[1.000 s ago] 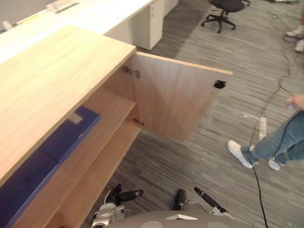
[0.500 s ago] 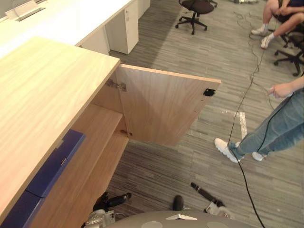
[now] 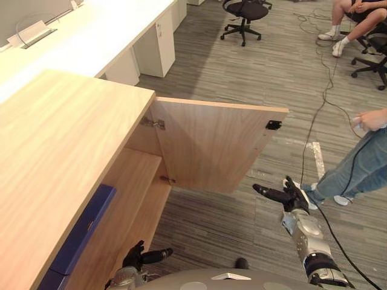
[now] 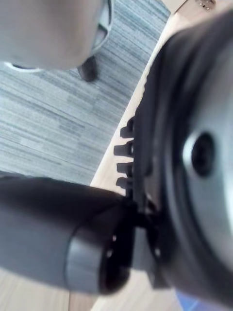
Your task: Walk over to the cabinet, pick up the folder, carry it to the office cabinet, place the folder inside the office cabinet, then close the office cabinet door
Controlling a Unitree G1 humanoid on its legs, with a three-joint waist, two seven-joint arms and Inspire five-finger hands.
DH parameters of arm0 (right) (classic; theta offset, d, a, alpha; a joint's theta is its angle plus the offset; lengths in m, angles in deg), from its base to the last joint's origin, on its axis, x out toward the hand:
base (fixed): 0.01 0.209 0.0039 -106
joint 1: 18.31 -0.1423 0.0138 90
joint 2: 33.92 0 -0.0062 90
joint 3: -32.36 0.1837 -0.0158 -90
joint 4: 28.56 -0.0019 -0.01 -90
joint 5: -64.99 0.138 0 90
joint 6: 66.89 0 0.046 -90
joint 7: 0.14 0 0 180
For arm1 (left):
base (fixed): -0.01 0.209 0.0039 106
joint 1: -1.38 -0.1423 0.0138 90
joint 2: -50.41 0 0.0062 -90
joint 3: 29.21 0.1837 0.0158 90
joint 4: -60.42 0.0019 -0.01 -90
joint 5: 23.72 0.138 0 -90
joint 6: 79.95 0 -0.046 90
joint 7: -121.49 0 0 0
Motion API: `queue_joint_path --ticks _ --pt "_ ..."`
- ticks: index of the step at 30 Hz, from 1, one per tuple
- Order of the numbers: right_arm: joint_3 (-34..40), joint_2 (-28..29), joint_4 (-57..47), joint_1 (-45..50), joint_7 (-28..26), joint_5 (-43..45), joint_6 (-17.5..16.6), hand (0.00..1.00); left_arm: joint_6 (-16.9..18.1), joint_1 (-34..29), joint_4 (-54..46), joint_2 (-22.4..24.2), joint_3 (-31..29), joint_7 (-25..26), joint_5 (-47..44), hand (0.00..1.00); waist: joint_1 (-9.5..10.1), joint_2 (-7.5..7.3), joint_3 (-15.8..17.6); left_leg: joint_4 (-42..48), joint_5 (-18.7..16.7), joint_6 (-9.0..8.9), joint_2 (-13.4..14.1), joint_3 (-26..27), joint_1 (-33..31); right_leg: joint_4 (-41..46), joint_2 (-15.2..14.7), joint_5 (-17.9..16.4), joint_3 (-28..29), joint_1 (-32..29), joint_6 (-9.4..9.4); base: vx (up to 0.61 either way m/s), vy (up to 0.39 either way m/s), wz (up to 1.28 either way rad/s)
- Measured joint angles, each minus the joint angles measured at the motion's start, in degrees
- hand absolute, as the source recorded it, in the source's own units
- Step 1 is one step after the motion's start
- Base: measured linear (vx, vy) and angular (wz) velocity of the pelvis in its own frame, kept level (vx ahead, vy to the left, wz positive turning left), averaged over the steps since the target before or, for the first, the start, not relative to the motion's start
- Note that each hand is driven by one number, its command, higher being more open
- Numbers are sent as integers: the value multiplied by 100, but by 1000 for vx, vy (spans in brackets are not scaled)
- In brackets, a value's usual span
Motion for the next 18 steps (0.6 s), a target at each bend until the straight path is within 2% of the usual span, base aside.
queue_joint_path --ticks 2,3,4,5,6,7,8,9,11,17,18 --pt "-235 -69 76 -199 -69 121 1 100 -3 -4 -3 -2 37 -64 6 100 4 36 -8 440 -56 -17 16 -71 -170 31 -114 2 -21 47 -1 44 -22 15" --pt "-337 -92 173 -385 -64 121 2 100 2 0 -38 -14 -12 -110 -10 100 34 -96 75 1031 -253 -47 42 -133 -497 143 -326 5 -48 44 -3 -20 6 33" --pt "-388 -246 280 -547 -55 150 -3 100 60 -8 -54 23 51 -118 18 100 35 31 15 273 -183 85 6 -151 -500 208 -357 4 -102 76 -2 -46 26 34" --pt "-463 -443 454 -734 -54 165 -8 100 75 -12 -66 83 130 -124 19 100 76 224 -23 -171 267 146 51 -187 -438 276 -295 -19 -132 79 16 -35 12 17" --pt "-543 -495 558 -850 -46 173 2 100 69 -51 -78 100 119 -125 -6 100 144 182 -11 -215 330 124 -11 -148 -351 299 -349 -46 -152 95 53 0 0 0" --pt "-533 -519 670 -998 5 231 19 100 67 -82 -108 46 135 -92 -3 100 172 228 -44 -189 333 132 -43 -187 -343 356 -387 -52 -204 107 61 0 0 0" --pt "-535 -532 746 -1051 3 228 19 100 67 -98 -107 -4 135 -93 -2 100 160 203 -38 -191 332 134 -45 -224 -349 359 -388 -41 -204 118 57 4 17 12" --pt "-543 -550 792 -1093 -11 220 19 100 64 -107 -101 -139 133 -92 -2 100 162 113 21 -197 332 134 -39 -280 -363 360 -367 -40 -204 127 55 -5 1 12" --pt "-560 -552 839 -1135 -83 224 34 100 48 -174 -52 -186 129 -90 -3 100 153 77 38 -196 332 134 1 -295 -371 363 -311 -39 -209 131 55 -9 -10 4" --pt "-655 -699 1015 -1372 -56 617 65 100 37 -274 -50 -121 124 -144 -8 100 131 105 26 -197 336 138 45 -346 -367 351 -288 -31 -345 169 60 -38 -36 3" --pt "-654 -784 1015 -1508 -21 619 65 100 38 -275 -50 -115 121 -143 -9 100 123 110 28 -199 349 155 38 -376 -368 321 -315 2 -380 203 108 -54 -10 14"
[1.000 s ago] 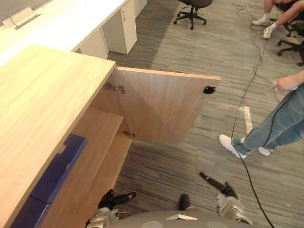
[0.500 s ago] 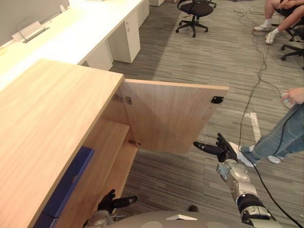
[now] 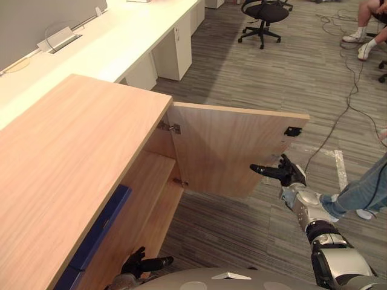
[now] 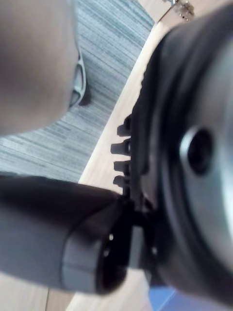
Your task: Walk over to the cabinet, pick up the folder, carry it to the office cabinet, place the folder inside the office cabinet, then close the office cabinet door
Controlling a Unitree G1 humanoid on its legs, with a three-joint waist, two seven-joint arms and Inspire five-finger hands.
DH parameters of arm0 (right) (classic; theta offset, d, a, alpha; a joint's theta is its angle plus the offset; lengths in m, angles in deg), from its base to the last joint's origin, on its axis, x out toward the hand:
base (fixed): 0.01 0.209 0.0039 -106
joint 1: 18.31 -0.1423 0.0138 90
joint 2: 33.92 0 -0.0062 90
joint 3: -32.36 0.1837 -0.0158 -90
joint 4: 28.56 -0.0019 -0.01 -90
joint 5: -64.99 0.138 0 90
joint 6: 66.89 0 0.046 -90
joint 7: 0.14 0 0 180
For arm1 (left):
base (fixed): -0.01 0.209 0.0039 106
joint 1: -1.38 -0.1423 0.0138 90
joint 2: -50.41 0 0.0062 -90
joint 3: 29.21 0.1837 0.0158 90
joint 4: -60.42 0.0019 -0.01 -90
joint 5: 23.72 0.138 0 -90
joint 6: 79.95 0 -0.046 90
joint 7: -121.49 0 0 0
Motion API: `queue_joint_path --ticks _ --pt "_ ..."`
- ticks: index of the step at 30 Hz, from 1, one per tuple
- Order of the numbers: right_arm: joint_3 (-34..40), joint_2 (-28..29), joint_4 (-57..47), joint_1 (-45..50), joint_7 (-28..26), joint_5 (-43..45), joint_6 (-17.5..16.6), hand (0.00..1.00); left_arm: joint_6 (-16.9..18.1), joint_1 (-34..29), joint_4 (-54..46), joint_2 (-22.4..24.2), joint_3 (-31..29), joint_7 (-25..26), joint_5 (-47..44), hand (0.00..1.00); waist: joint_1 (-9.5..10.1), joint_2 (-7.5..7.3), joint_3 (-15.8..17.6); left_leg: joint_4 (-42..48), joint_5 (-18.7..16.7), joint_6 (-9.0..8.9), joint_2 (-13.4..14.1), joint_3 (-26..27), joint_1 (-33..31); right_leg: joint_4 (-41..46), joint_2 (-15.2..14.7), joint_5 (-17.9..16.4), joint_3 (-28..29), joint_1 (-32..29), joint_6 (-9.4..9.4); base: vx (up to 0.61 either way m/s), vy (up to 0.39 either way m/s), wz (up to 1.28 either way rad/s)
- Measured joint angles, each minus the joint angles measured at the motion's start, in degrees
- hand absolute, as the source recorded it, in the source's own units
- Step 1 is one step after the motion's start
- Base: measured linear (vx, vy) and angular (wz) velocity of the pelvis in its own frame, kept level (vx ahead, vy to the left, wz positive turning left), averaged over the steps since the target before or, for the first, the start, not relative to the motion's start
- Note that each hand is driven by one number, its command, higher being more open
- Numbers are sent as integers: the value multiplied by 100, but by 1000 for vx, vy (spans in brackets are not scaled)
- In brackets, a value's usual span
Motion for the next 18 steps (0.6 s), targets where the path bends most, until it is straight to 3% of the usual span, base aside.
queue_joint_path --ticks 6,14,16,18 --pt "68 -538 14 -709 7 -28 -66 100 14 -15 -6 43 -48 4 0 100 11 40 27 -46 164 97 -100 -124 -124 -218 -47 344 -136 25 -8 -104 -7 11" --pt "-247 -706 14 -833 -315 -96 -65 100 14 -64 -13 15 -57 -32 5 100 14 -25 142 -527 625 83 -199 -217 -104 -267 -16 342 -234 -88 -8 -126 -36 3" --pt "-408 -711 -6 -837 -395 -296 -65 100 14 -60 -15 -35 -56 -58 7 100 8 -95 188 -708 743 63 -236 -213 -73 -314 -7 253 -231 -113 -41 -162 -62 -6" --pt "-531 -711 -49 -842 -486 -297 -65 100 14 -45 -30 -101 -55 -62 8 100 7 -245 280 -790 835 14 -292 -219 -87 -309 -53 -126 -212 -131 14 -147 -90 -1"
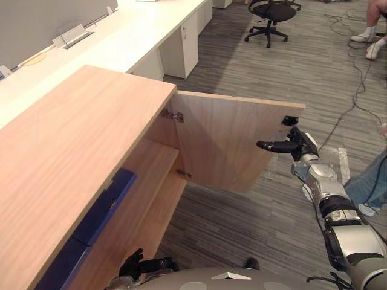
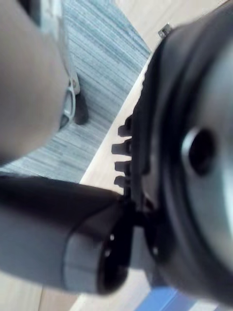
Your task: Walk over to the cabinet, pick up the folder, carry it to the office cabinet, place the folder inside the office cabinet, then close the office cabinet door
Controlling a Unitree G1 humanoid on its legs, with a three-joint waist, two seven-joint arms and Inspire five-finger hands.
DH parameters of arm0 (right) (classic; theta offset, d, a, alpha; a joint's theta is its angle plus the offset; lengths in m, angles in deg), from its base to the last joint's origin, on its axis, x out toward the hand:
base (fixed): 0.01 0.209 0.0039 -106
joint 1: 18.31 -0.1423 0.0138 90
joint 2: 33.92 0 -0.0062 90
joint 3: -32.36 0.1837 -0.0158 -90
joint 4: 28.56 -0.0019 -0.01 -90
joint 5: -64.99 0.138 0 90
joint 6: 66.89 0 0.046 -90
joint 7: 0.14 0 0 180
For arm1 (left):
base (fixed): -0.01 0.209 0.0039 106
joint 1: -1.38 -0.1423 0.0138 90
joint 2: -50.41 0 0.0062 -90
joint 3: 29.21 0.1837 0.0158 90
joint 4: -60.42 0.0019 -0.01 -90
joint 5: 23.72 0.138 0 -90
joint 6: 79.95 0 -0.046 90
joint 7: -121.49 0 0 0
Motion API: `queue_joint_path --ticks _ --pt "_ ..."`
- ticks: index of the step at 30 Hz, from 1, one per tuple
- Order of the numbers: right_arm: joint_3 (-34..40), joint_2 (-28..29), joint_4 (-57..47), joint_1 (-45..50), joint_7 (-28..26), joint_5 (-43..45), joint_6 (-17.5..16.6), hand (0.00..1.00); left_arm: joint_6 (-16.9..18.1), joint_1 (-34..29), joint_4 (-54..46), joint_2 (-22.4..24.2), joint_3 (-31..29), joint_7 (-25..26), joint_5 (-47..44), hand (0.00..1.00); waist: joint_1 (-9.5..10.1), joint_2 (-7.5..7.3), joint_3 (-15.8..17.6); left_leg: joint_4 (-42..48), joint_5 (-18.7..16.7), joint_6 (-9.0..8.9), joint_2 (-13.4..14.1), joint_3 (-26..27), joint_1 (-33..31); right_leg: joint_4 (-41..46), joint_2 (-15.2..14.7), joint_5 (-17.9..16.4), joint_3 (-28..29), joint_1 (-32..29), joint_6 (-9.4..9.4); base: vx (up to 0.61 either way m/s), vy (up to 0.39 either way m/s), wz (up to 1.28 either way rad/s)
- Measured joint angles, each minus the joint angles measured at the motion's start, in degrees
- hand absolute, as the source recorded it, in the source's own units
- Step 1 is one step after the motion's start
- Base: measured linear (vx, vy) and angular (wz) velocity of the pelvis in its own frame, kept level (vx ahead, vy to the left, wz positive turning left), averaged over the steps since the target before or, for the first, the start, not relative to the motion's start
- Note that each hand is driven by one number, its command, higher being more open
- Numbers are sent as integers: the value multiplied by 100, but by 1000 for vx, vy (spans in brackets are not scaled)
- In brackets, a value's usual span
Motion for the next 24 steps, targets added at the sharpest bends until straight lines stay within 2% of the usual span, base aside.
queue_joint_path --ticks 2,7,10,15,24 --pt "-63 0 -6 0 -39 -2 1 100 -9 -20 17 6 4 3 -1 100 4 54 17 -4 68 -35 79 -18 -25 54 66 -83 31 -46 104 -125 -117 -1" --pt "-646 -256 -332 17 -323 2 16 100 -8 -120 14 84 27 -6 3 100 -19 180 -23 -5 117 -116 250 -13 -27 4 254 -115 120 -48 105 -61 -75 -6" --pt "-966 -528 -601 108 -488 7 33 100 -4 -122 9 64 26 -76 14 100 -35 195 -36 -4 124 -120 293 -7 -25 4 300 -101 119 -50 79 0 0 0" --pt "-1356 -998 -1014 250 -810 -2 33 100 4 -134 12 3 24 -191 96 100 -125 127 -44 14 109 -144 324 4 -9 4 339 -73 116 -52 94 46 -11 -3" --pt "-1206 -1124 -1836 676 -593 -230 40 100 16 -142 -25 2 -2 -199 278 100 -160 124 -46 16 75 -188 334 -5 6 2 352 -71 154 -67 92 4 -6 -2"
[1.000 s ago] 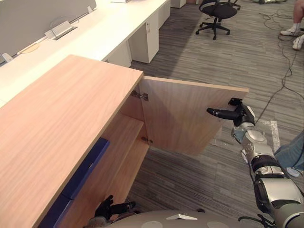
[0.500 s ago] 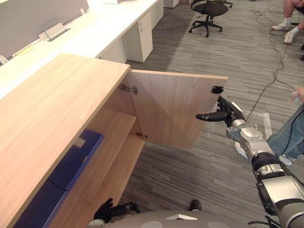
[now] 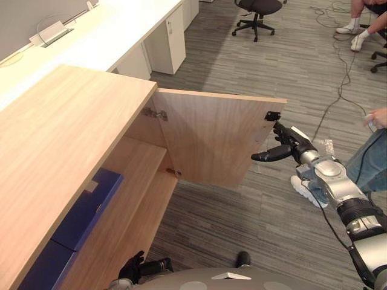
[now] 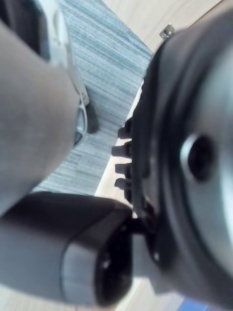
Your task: Walk over to the cabinet, pick up the folder, carry it to the office cabinet, place the folder inside the office cabinet, then close the office cabinet door
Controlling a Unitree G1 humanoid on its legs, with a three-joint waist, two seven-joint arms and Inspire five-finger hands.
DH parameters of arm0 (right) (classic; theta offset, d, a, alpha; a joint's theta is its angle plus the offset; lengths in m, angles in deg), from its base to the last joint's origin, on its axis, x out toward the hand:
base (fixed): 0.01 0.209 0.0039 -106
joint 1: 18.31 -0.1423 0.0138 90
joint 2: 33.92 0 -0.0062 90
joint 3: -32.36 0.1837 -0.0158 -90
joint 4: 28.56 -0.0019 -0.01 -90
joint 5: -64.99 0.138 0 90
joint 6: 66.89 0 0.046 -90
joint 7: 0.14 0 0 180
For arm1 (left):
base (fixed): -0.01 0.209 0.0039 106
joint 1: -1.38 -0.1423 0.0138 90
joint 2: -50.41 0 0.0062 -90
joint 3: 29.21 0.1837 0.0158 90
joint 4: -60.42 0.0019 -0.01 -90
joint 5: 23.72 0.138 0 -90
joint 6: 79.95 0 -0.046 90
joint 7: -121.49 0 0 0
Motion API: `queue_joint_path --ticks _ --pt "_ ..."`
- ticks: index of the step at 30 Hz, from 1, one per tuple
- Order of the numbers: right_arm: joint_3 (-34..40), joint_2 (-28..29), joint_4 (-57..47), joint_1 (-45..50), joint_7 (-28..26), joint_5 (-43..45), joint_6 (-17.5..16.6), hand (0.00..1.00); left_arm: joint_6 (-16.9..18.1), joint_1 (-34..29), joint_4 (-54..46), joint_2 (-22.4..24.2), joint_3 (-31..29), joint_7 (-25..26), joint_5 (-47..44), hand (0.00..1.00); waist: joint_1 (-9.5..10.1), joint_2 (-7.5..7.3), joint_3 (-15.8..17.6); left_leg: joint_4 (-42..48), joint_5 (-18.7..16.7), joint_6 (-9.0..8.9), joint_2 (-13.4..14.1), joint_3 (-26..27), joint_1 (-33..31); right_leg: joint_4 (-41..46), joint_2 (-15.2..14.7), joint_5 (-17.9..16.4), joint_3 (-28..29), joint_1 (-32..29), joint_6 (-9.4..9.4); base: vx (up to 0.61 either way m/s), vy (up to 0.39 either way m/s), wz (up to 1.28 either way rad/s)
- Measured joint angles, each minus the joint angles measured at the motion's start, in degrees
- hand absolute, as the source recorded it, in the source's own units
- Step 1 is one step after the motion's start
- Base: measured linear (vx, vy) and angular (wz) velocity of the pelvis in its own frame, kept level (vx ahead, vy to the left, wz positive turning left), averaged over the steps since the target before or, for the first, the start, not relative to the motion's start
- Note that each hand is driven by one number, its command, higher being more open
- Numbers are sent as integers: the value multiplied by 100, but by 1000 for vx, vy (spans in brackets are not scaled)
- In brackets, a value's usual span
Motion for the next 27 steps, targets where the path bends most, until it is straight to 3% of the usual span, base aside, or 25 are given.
queue_joint_path --ticks 6,10,20,27 --pt "-104 1 -494 23 35 -2 26 100 0 -44 11 34 -147 13 100 100 -115 4 -3 -15 -1 -12 92 50 -13 3 104 -7 63 -76 -10 -35 -35 -8" --pt "-482 -309 -1048 85 50 -215 242 100 5 -37 58 70 -210 30 170 100 -142 29 -19 -18 -17 -100 258 123 -6 -4 261 -27 99 -85 -42 4 -52 -10" --pt "-2154 -1597 -2284 -156 -99 -156 385 100 10 9 279 194 -485 99 375 100 -143 167 -148 107 -28 -381 854 347 86 -11 848 -143 234 -78 -243 17 -62 -14" --pt "-3720 -2545 -3072 -1109 -976 -105 385 100 11 33 510 282 -743 145 386 100 -143 259 -356 393 -21 -373 1241 350 -33 -13 1197 -260 236 -108 -496 -19 -56 -6"
